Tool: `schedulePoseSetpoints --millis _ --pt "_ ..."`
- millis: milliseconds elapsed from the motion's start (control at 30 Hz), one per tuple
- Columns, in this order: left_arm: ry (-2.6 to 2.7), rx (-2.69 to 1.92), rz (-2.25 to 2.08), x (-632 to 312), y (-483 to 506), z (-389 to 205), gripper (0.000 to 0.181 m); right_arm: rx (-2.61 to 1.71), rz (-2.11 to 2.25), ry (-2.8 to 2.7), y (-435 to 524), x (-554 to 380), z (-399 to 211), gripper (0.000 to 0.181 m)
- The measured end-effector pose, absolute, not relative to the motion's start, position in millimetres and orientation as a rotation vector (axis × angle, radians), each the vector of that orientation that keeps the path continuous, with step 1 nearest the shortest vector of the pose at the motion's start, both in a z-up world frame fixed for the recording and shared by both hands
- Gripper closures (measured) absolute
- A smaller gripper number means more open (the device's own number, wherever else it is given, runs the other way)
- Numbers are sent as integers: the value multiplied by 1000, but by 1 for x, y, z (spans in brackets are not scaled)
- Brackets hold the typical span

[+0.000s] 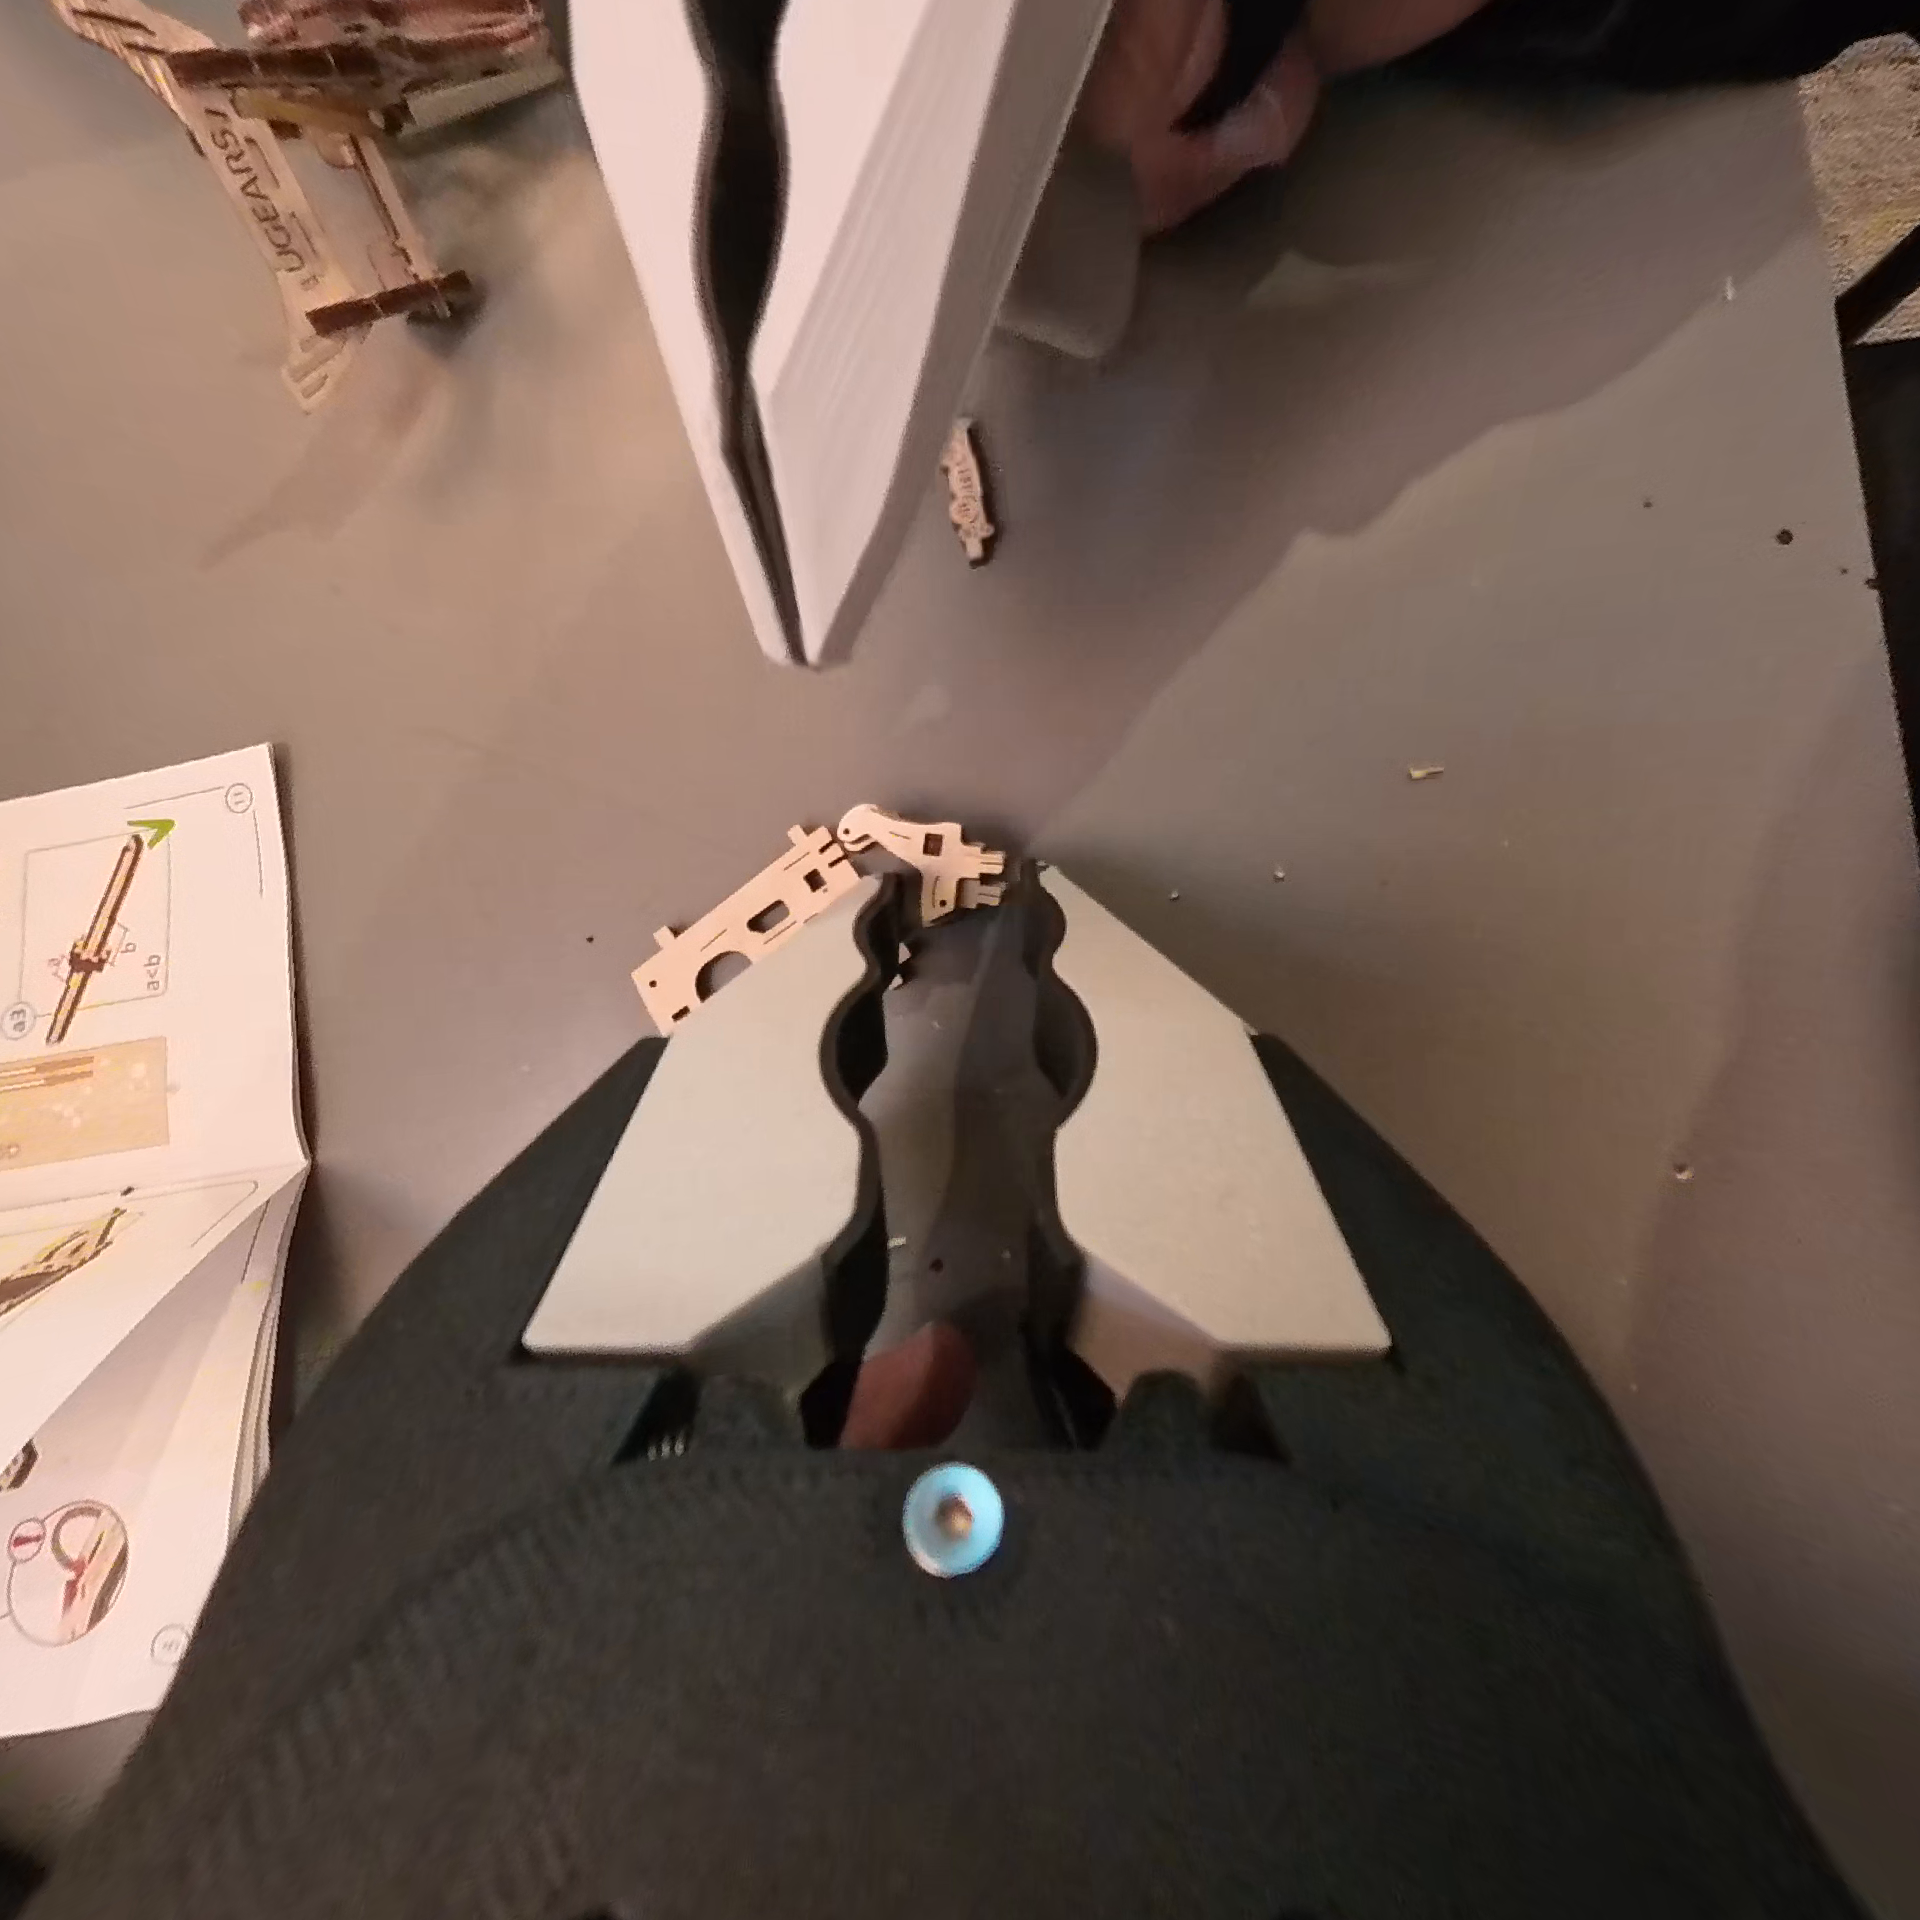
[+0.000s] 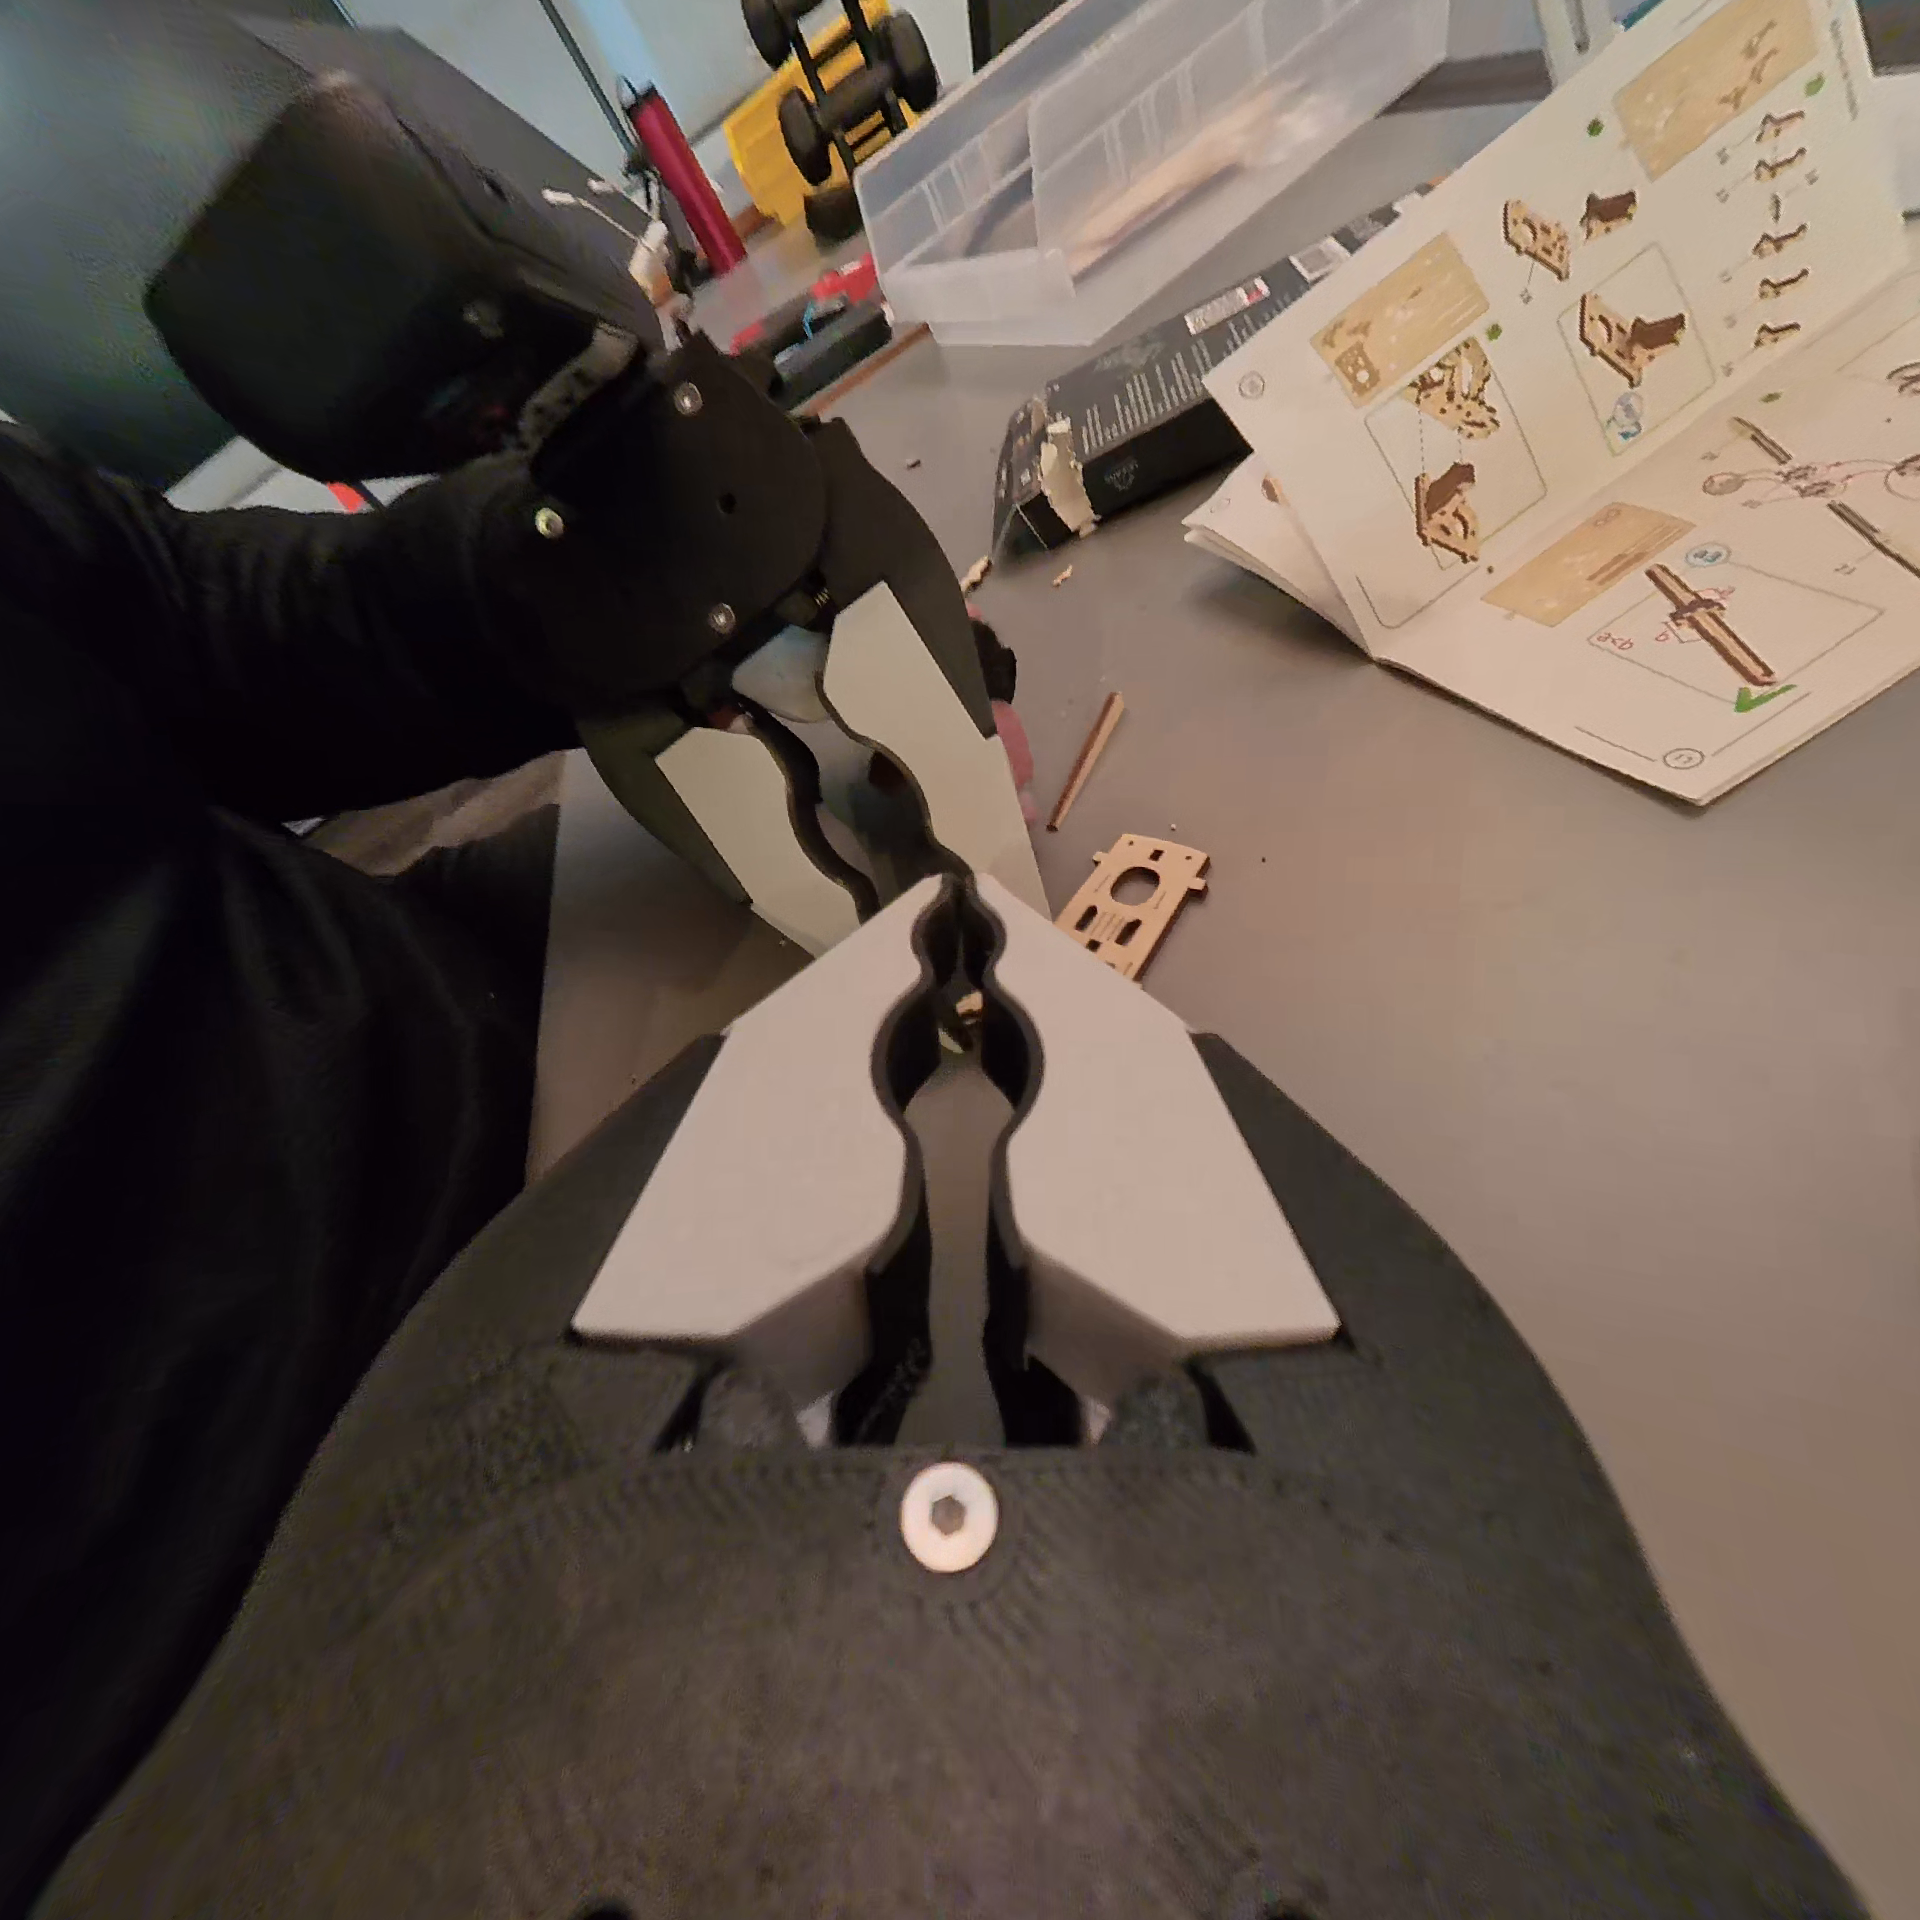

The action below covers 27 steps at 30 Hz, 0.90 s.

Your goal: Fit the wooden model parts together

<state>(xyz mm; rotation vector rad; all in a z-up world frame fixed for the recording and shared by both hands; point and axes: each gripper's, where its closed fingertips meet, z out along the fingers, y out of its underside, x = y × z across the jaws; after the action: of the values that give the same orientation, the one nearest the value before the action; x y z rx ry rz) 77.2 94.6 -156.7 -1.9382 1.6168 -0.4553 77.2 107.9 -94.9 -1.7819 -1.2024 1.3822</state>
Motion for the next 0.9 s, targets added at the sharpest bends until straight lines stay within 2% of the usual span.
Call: schedulePoseSetpoints --millis 33,900 --pt "1616 -1938 -461 78 94 -157 160 -1766 1402 -1192 108 78 -92 181" --pt "1464 -1924 -396 75 96 -152 143 -1487 1536 -1039 114 100 -45 181"
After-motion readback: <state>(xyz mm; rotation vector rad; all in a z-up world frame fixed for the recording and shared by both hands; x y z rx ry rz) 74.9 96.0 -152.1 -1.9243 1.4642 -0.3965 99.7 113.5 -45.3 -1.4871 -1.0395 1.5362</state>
